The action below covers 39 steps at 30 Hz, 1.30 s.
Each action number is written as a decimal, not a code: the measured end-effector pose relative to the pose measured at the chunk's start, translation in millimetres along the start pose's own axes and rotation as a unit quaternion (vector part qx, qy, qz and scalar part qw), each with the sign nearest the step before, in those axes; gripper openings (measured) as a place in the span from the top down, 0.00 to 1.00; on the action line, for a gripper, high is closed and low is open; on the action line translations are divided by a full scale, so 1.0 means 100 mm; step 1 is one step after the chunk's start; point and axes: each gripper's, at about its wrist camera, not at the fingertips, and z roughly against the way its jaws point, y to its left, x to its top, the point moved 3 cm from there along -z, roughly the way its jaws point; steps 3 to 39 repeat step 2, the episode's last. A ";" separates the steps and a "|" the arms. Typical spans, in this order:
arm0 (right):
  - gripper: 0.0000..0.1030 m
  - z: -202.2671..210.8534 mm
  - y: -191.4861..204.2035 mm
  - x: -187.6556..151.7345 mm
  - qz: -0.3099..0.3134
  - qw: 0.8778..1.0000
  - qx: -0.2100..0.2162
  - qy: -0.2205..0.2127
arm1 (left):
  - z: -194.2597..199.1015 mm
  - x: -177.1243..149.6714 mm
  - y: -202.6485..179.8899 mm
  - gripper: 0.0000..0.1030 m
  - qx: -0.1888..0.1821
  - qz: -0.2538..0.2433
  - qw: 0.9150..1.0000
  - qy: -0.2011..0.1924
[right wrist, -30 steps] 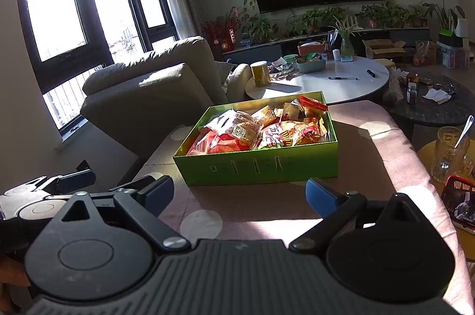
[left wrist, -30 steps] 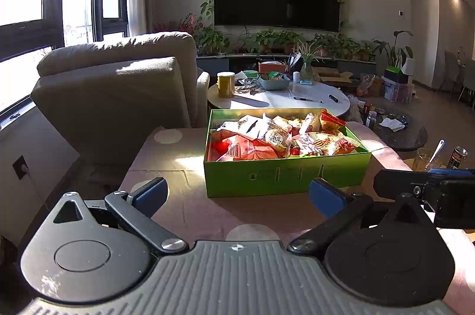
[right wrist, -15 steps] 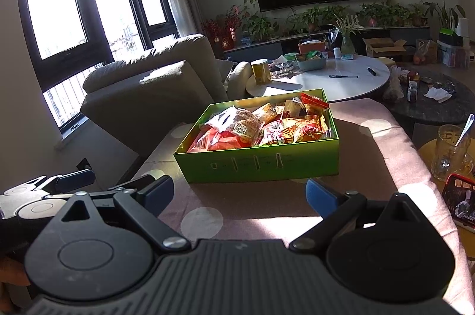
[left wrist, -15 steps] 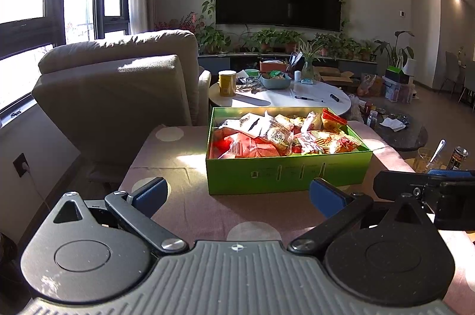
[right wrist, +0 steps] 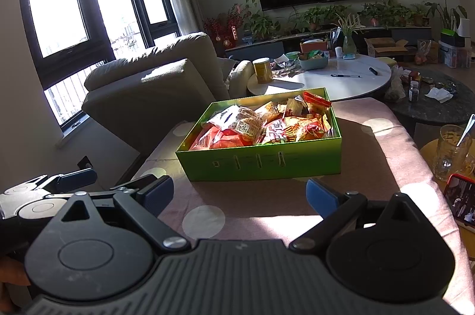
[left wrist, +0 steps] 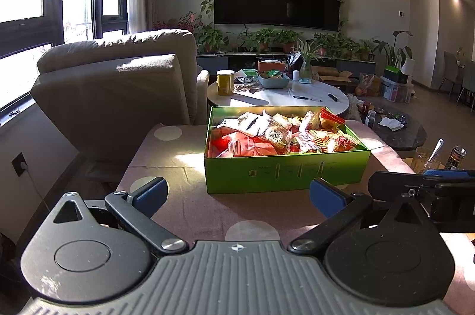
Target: Organize snacks
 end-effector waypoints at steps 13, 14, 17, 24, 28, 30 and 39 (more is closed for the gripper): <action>0.21 0.00 0.00 0.00 0.000 1.000 0.000 0.000 | 0.00 0.00 0.00 0.00 0.001 0.000 1.000 0.001; 0.21 0.00 0.00 0.00 0.000 1.000 0.000 0.000 | 0.00 0.00 0.00 0.00 0.001 0.000 1.000 0.001; 0.21 0.00 0.00 0.00 0.000 1.000 0.000 0.000 | 0.00 0.00 0.00 0.00 0.001 0.000 1.000 0.001; 0.21 0.00 0.00 0.00 0.000 1.000 0.000 0.000 | 0.00 0.00 0.00 0.00 0.001 0.000 1.000 0.001; 0.21 0.00 0.00 0.00 0.000 1.000 0.000 0.000 | 0.00 0.00 0.00 0.00 0.001 0.000 1.000 0.001; 0.21 0.00 0.00 0.00 0.000 1.000 0.000 0.000 | 0.00 0.00 0.00 0.00 0.001 0.000 1.000 0.001; 0.21 0.00 0.00 0.00 0.000 1.000 0.000 0.000 | 0.00 0.00 0.00 0.00 0.001 0.000 1.000 0.001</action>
